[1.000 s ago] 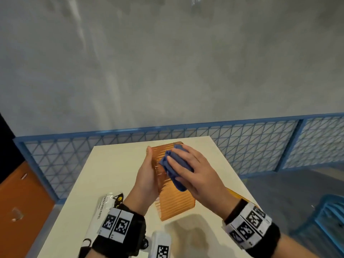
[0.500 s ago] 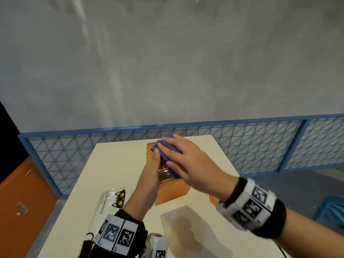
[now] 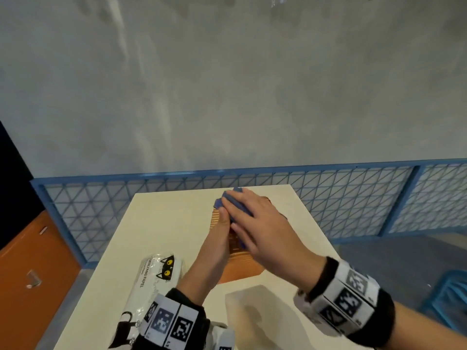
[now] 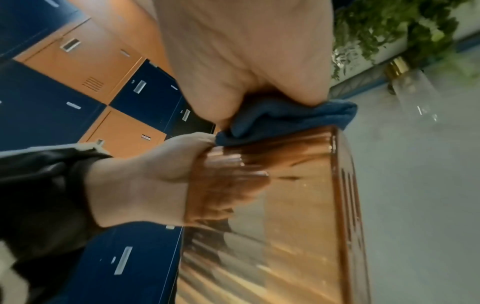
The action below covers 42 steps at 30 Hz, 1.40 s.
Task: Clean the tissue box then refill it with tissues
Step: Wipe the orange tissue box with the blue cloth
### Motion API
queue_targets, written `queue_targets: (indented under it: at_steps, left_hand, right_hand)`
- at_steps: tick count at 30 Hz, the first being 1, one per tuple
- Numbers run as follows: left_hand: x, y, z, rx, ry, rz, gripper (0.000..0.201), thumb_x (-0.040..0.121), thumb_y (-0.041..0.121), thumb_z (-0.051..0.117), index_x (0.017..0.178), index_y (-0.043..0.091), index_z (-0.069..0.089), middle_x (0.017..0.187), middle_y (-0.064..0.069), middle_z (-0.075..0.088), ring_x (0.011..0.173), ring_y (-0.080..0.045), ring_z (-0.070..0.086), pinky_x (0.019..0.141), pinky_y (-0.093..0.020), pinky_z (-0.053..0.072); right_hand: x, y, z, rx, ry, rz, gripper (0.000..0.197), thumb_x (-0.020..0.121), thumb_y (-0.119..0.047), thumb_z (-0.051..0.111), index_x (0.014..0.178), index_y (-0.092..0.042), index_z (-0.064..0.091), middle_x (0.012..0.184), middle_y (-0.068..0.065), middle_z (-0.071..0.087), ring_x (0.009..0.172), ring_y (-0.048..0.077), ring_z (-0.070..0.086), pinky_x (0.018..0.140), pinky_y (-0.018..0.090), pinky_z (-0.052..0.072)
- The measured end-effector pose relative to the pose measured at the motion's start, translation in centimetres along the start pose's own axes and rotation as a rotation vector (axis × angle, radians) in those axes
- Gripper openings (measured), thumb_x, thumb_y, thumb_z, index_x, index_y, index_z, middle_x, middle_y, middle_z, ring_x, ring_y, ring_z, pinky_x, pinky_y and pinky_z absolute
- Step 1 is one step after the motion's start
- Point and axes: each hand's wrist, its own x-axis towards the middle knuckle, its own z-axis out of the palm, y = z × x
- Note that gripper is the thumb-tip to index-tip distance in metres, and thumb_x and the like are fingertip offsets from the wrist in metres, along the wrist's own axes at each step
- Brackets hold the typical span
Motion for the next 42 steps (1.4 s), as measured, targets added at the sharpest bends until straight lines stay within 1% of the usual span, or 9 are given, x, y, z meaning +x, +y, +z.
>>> queue_targets:
  at_steps: [8, 13, 16, 23, 25, 29, 34, 37, 42]
  left_hand:
    - [-1.5, -0.4, 0.5, 0.322, -0.121, 0.012, 0.056, 0.074, 0.065, 0.021, 0.107, 0.040, 0.059, 0.106, 0.010, 0.068, 0.103, -0.008, 0.064, 0.095, -0.025, 0.049]
    - [-0.7, -0.4, -0.8, -0.247, -0.055, -0.138, 0.061, 0.079, 0.057, 0.034, 0.111, 0.015, 0.064, 0.106, -0.009, 0.072, 0.093, -0.020, 0.070, 0.082, -0.033, 0.056]
    - [-0.1, -1.7, -1.7, -0.464, 0.047, -0.237, 0.067, 0.086, 0.061, 0.036, 0.111, 0.007, 0.068, 0.101, -0.015, 0.071, 0.087, -0.026, 0.071, 0.070, -0.032, 0.059]
    - [0.4, -3.0, -2.1, -0.230, 0.070, -0.265, 0.044, 0.093, 0.055, 0.032, 0.118, 0.037, 0.062, 0.099, -0.002, 0.074, 0.086, -0.017, 0.073, 0.069, -0.033, 0.058]
    - [0.6, -3.2, -1.9, -0.126, 0.069, -0.243, 0.047, 0.089, 0.058, 0.034, 0.126, 0.036, 0.054, 0.102, 0.000, 0.073, 0.087, -0.016, 0.073, 0.067, -0.031, 0.058]
    - [0.2, -2.9, -1.2, -0.076, 0.004, -0.314, 0.052, 0.088, 0.061, 0.029, 0.123, 0.031, 0.053, 0.109, -0.014, 0.071, 0.097, -0.030, 0.070, 0.080, -0.039, 0.057]
    - [0.2, -2.7, -2.4, -0.088, 0.038, -0.216, 0.045, 0.087, 0.059, 0.030, 0.117, 0.037, 0.056, 0.105, -0.008, 0.073, 0.094, -0.024, 0.071, 0.080, -0.037, 0.055]
    - [-0.1, -3.4, -2.9, -0.078, 0.052, -0.227, 0.054, 0.086, 0.059, 0.033, 0.125, 0.030, 0.057, 0.106, -0.003, 0.073, 0.096, -0.018, 0.070, 0.075, -0.031, 0.055]
    - [-0.3, -3.3, -2.2, 0.045, -0.025, -0.292, 0.054, 0.074, 0.067, 0.032, 0.113, 0.040, 0.057, 0.104, -0.004, 0.074, 0.100, -0.023, 0.068, 0.098, -0.044, 0.050]
  right_hand:
    - [1.5, 3.3, -0.6, 0.162, -0.067, 0.232, 0.043, 0.100, -0.035, 0.034, 0.142, -0.027, 0.038, 0.142, -0.010, 0.041, 0.126, 0.009, 0.042, 0.098, 0.018, 0.034]
    - [-2.6, 2.1, 0.9, 0.144, -0.007, 0.041, 0.045, 0.097, -0.039, 0.033, 0.139, -0.024, 0.042, 0.140, -0.005, 0.044, 0.126, 0.013, 0.042, 0.105, 0.024, 0.037]
    - [-4.9, 0.8, 2.6, -0.090, -0.026, -0.128, 0.049, 0.086, -0.028, 0.062, 0.133, -0.026, 0.046, 0.139, -0.004, 0.049, 0.129, 0.021, 0.042, 0.107, 0.036, 0.039]
    - [-3.8, 0.2, 1.5, -0.117, -0.193, -0.105, 0.073, 0.058, -0.036, 0.085, 0.125, -0.026, 0.057, 0.131, -0.004, 0.060, 0.123, 0.022, 0.056, 0.099, 0.036, 0.045]
    - [-1.4, 1.0, 0.6, -0.038, -0.227, -0.056, 0.064, 0.066, -0.030, 0.081, 0.126, -0.023, 0.059, 0.131, -0.001, 0.058, 0.120, 0.021, 0.057, 0.095, 0.032, 0.052]
    - [4.4, 4.4, -0.1, 0.069, -0.230, 0.083, 0.046, 0.096, -0.022, 0.047, 0.142, -0.024, 0.041, 0.150, -0.004, 0.035, 0.136, 0.016, 0.036, 0.107, 0.026, 0.034]
    - [1.5, 1.9, 1.2, -0.012, -0.139, -0.009, 0.047, 0.097, -0.032, 0.037, 0.142, -0.020, 0.040, 0.152, -0.001, 0.034, 0.142, 0.024, 0.029, 0.113, 0.030, 0.018]
    - [-1.7, -0.4, 2.3, 0.041, -0.181, -0.018, 0.049, 0.098, -0.035, 0.031, 0.147, -0.031, 0.027, 0.155, -0.017, 0.009, 0.145, 0.010, 0.005, 0.110, 0.022, -0.001]
    - [3.1, 2.8, 2.0, 0.115, -0.245, 0.004, 0.048, 0.100, -0.024, 0.038, 0.147, -0.020, 0.030, 0.154, 0.001, 0.026, 0.140, 0.019, 0.029, 0.110, 0.020, 0.025]
